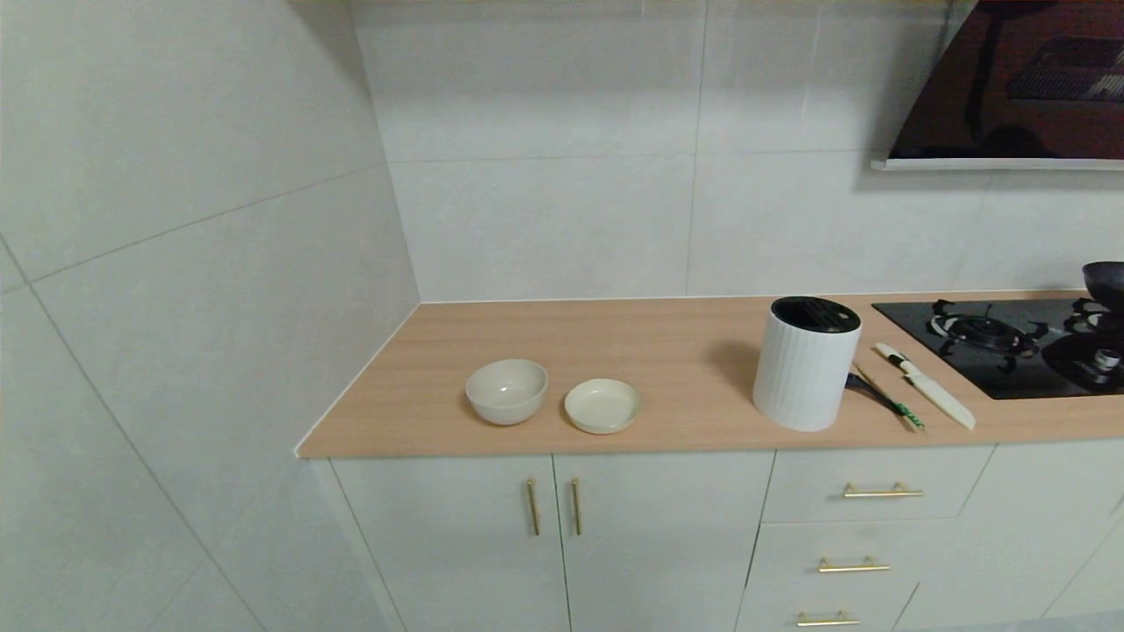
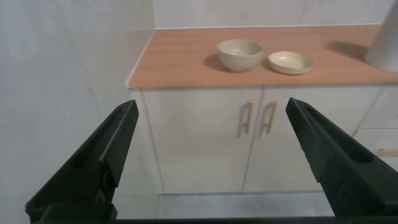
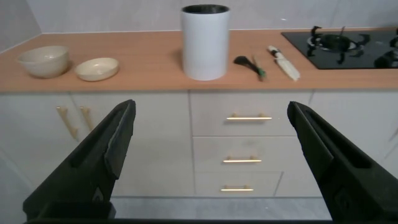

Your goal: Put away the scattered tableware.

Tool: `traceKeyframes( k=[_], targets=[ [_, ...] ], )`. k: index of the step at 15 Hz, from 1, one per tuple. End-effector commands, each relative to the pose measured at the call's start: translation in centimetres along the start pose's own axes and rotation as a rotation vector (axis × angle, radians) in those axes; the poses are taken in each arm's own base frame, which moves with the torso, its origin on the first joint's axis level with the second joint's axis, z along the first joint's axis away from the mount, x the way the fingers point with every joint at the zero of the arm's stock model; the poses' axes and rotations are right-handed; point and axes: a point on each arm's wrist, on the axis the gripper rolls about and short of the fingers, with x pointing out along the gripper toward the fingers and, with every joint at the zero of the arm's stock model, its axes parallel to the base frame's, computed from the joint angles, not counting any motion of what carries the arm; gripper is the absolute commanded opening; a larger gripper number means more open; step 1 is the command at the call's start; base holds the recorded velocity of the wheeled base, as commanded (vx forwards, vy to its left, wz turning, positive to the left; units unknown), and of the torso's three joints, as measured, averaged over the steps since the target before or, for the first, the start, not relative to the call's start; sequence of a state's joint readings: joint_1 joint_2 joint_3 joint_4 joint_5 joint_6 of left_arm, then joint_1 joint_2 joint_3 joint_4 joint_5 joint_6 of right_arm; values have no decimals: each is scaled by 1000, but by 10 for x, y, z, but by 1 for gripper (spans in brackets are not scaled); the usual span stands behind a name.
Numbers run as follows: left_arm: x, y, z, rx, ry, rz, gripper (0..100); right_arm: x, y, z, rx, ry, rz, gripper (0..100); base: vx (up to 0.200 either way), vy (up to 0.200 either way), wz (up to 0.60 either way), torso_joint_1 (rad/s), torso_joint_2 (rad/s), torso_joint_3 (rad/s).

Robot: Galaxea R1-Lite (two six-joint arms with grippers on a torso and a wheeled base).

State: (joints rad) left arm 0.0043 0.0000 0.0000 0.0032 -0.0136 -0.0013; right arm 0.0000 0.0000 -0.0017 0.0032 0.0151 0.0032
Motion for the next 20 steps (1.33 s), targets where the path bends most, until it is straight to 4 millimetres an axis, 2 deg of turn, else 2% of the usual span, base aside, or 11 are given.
traceKeyframes(
  k=[1,6,20],
  targets=[
    [0,0,0,0,0,0,100,0,0,0,0,0,0,100,0,200,0,-2,2,12],
    [0,0,0,1,1,0,100,0,0,0,0,0,-1,100,0,200,0,1,2,8],
    [0,0,0,1,0,0,100,0,0,0,0,0,-1,100,0,0,0,0,0,0]
  ],
)
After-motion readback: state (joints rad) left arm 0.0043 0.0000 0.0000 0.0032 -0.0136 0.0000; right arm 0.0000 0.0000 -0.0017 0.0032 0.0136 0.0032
